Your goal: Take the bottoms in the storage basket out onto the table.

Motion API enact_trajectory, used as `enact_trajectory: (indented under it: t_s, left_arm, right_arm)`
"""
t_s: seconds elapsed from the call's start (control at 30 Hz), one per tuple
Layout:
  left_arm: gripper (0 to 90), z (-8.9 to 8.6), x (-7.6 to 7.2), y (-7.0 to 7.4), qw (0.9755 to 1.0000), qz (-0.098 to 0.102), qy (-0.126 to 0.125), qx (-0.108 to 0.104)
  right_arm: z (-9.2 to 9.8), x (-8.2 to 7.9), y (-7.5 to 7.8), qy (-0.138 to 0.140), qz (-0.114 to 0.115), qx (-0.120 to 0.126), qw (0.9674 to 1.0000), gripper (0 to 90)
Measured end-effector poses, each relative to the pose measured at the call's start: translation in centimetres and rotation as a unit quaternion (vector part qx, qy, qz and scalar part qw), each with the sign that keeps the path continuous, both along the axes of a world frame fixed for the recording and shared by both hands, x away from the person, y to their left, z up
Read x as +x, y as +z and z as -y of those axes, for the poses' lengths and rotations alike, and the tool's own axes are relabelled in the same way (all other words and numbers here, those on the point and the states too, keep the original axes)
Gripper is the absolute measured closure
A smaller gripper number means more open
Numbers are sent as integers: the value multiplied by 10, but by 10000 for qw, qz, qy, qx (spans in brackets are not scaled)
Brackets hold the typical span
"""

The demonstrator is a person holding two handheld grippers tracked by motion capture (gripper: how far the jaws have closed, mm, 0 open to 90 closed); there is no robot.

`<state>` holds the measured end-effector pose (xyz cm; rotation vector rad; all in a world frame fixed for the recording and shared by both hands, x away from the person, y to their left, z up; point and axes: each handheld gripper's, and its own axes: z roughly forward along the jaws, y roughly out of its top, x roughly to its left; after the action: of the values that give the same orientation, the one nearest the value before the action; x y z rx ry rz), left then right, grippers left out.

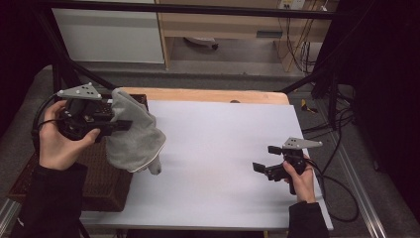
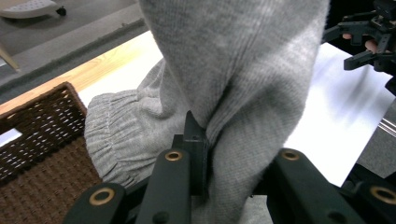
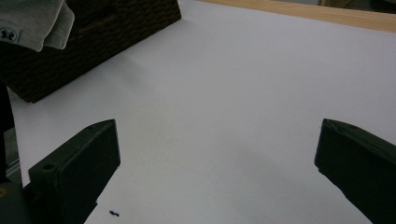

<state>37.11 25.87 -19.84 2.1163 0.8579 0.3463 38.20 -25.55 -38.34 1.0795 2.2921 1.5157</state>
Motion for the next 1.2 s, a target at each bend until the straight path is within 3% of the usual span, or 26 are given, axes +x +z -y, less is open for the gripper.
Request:
enact_trajectory:
  t_s: [0.4,1.2]
  left_arm:
    - [752,25,4,-8,9995,-155,-241,106]
    - [752,60,15,-35,9975,-416,-465,323]
  right_arm:
    - [0,0,0,5,3,1,10000,7]
    - [-1,0,-1,7,-3,-9,10000,7]
